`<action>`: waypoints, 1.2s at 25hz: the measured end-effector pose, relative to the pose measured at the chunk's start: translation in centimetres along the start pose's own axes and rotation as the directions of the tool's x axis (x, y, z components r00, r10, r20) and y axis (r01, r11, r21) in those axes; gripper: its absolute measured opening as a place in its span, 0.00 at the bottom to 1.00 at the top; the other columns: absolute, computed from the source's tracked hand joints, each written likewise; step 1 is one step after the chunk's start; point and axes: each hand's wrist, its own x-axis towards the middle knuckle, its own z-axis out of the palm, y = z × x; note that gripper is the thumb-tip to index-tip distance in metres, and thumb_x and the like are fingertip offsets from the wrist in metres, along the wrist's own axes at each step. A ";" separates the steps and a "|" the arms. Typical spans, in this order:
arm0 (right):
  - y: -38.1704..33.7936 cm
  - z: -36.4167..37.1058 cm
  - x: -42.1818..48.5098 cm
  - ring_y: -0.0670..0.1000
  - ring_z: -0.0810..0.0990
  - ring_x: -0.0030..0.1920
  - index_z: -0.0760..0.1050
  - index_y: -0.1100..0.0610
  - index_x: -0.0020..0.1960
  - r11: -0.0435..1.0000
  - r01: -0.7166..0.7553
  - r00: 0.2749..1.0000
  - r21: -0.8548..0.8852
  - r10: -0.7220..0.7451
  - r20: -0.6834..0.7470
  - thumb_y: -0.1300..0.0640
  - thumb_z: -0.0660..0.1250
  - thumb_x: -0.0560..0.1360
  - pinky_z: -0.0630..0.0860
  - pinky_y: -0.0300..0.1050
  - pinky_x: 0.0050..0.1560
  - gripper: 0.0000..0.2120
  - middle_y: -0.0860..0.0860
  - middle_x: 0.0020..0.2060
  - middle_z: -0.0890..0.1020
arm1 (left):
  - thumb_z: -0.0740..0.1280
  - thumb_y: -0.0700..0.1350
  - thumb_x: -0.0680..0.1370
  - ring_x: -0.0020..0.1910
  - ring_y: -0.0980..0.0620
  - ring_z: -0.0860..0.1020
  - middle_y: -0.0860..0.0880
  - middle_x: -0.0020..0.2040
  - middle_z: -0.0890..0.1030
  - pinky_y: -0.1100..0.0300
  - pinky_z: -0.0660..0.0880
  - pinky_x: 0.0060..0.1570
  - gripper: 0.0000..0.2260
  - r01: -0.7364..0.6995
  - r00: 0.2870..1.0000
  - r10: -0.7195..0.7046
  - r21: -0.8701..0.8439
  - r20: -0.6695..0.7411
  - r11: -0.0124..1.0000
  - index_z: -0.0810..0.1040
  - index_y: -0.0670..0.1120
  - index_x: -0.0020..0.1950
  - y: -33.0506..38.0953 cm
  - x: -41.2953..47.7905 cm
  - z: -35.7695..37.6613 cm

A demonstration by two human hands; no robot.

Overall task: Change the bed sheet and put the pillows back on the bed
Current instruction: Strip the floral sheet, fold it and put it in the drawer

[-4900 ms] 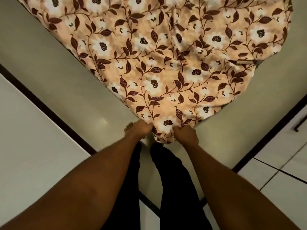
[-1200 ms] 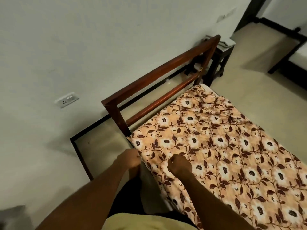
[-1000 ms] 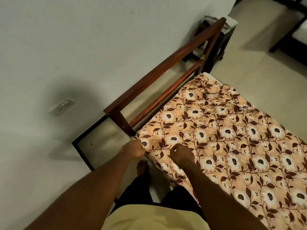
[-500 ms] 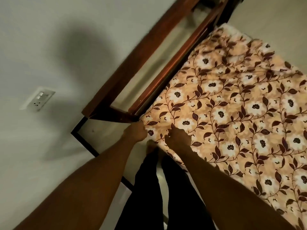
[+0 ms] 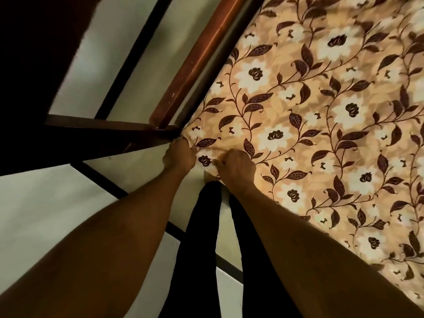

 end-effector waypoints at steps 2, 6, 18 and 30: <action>0.2 0.5 0.1 0.59 0.83 0.49 0.83 0.55 0.50 1.000 0.014 1.000 0.018 -0.014 -0.019 0.43 0.70 0.78 0.79 0.51 0.44 0.15 0.54 0.47 0.84 | 0.69 0.54 0.82 0.61 0.39 0.79 0.40 0.59 0.79 0.46 0.76 0.53 0.17 -0.082 0.995 0.082 -0.006 -0.063 0.997 0.77 0.42 0.61 -0.2 -0.3 0.4; 0.1 -0.8 -1.1 0.62 0.82 0.48 0.83 0.58 0.48 0.981 0.026 1.000 0.191 -0.023 -0.018 0.52 0.65 0.77 0.80 0.54 0.46 0.12 0.58 0.45 0.85 | 0.70 0.48 0.82 0.43 0.42 0.79 0.47 0.38 0.75 0.54 0.67 0.40 0.12 -0.336 0.941 0.327 -0.127 -0.090 0.933 0.71 0.47 0.42 -1.4 -2.3 -0.5; -3.2 -15.9 -9.4 0.49 0.79 0.34 0.80 0.52 0.39 0.721 0.129 0.962 0.680 0.076 -0.263 0.51 0.70 0.77 0.77 0.47 0.38 0.09 0.47 0.31 0.81 | 0.61 0.52 0.86 0.35 0.53 0.79 0.49 0.36 0.78 0.50 0.78 0.35 0.13 -0.632 0.746 0.406 -0.369 -0.528 0.682 0.75 0.48 0.45 3.8 -12.3 -12.6; 2.6 -14.0 -2.6 0.60 0.81 0.63 0.79 0.55 0.66 0.898 -0.044 0.974 0.439 0.136 -0.179 0.50 0.66 0.79 0.77 0.52 0.62 0.18 0.55 0.61 0.84 | 0.67 0.45 0.83 0.47 0.48 0.84 0.49 0.53 0.82 0.62 0.77 0.36 0.04 -0.248 0.940 0.333 -0.521 0.074 0.816 0.78 0.49 0.57 8.1 -7.7 -8.5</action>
